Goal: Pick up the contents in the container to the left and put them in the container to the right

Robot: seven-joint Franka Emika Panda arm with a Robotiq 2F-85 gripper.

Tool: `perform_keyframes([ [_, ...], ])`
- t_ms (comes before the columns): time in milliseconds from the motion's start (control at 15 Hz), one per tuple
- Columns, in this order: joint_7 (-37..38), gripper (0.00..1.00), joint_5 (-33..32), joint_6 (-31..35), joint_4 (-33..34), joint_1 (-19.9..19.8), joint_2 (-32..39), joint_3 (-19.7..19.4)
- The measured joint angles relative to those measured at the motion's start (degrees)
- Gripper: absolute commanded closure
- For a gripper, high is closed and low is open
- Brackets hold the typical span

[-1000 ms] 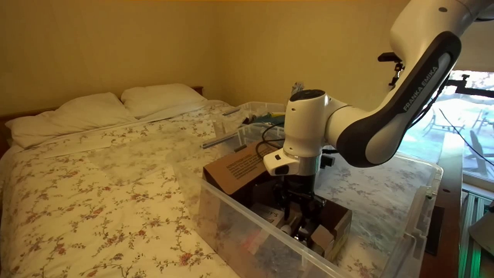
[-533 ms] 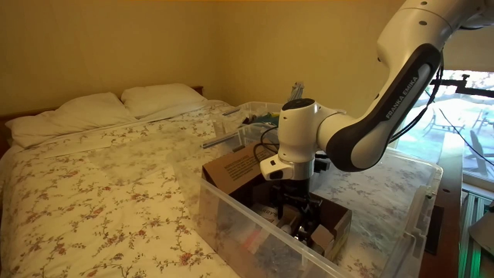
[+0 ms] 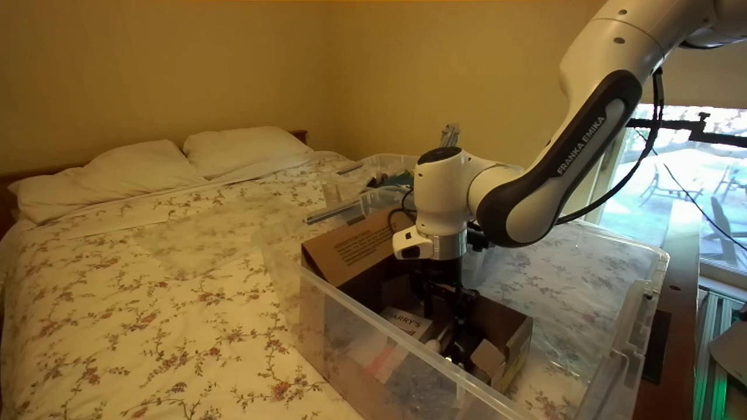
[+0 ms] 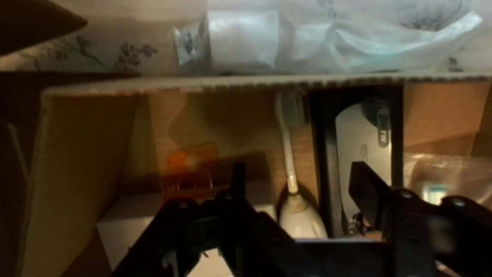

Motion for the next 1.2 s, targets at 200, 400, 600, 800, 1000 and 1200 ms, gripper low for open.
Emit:
perform_keyframes([
  [200, 0.87, 0.39, 0.02, -1.46, 0.1, -0.85, 0.16, -0.53],
  [400, 1.0, 0.53, 0.02, -2.61, 2.1, -0.5, 1.68, -0.49],
  [600, 1.02, 0.52, 0.02, -3.54, 4.94, 0.04, 3.92, -0.3],
  [800, 1.04, 0.47, 0.02, -4.71, 7.54, 0.43, 5.97, -0.29],
  [1000, 1.04, 0.4, 0.02, -6.67, 9.59, 0.61, 7.64, -0.19],
  [1200, 0.85, 0.45, 0.02, -10.26, 10.94, 0.6, 8.83, 0.21],
])
